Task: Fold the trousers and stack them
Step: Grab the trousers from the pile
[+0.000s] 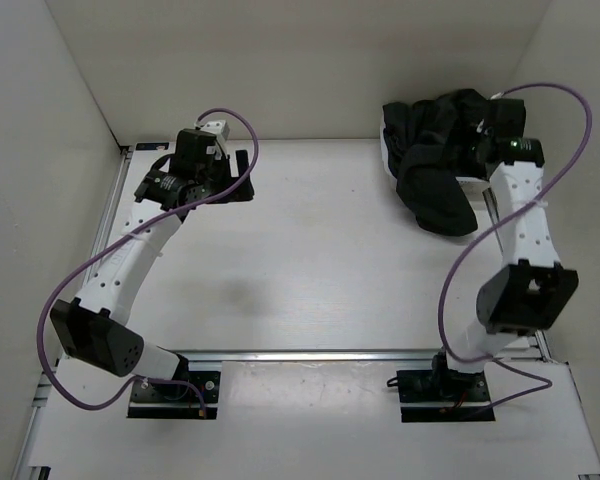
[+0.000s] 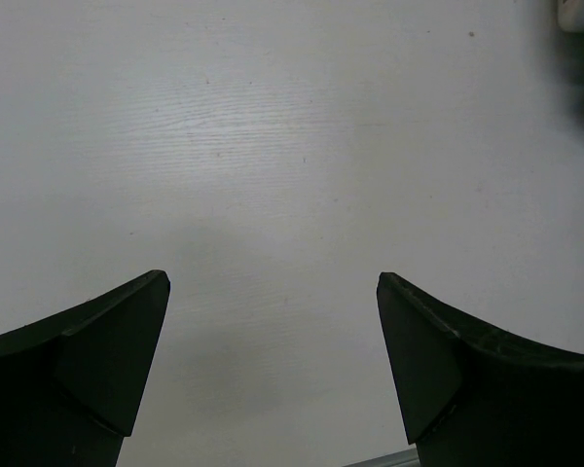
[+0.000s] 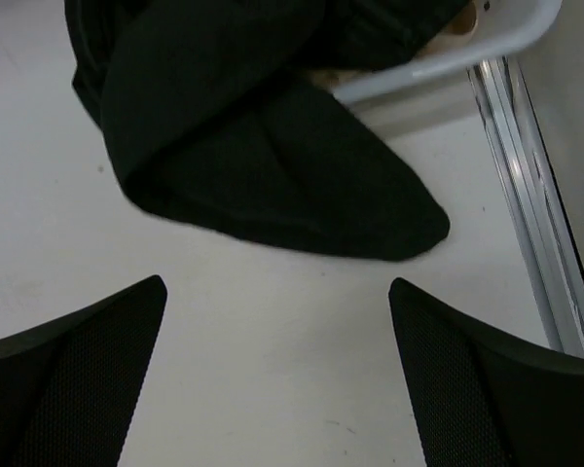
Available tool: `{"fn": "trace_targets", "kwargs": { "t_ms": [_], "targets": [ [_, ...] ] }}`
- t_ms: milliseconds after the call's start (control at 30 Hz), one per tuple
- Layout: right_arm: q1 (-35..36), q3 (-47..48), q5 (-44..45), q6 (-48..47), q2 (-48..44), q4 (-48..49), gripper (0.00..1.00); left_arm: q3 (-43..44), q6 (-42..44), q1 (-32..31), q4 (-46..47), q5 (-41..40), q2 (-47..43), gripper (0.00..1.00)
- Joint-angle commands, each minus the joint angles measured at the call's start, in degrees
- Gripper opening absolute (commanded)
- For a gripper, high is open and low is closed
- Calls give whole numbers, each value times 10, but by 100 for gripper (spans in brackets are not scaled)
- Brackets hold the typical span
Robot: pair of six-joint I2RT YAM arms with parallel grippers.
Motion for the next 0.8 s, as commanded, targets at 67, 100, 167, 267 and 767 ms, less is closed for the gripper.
{"fn": "trace_targets", "kwargs": {
  "t_ms": [67, 100, 167, 267, 767],
  "targets": [
    [-38, 213, -109, 29, 196, -14, 100, 12, -8, -1, 9, 0, 15, 100],
    [-38, 247, -114, 29, 226, -25, 100, 12, -8, -1, 9, 0, 15, 100],
    [-38, 334, -134, 39, 305, -50, 100, 12, -8, -1, 9, 0, 20, 100],
    [-50, 391, -144, 58, 381, -50, 100, 18, -8, -1, 9, -7, 26, 100],
    [-36, 544, -211, 68, 282, 48, 0, 48, -23, -1, 3, -3, 48, 100]
  ]
}}
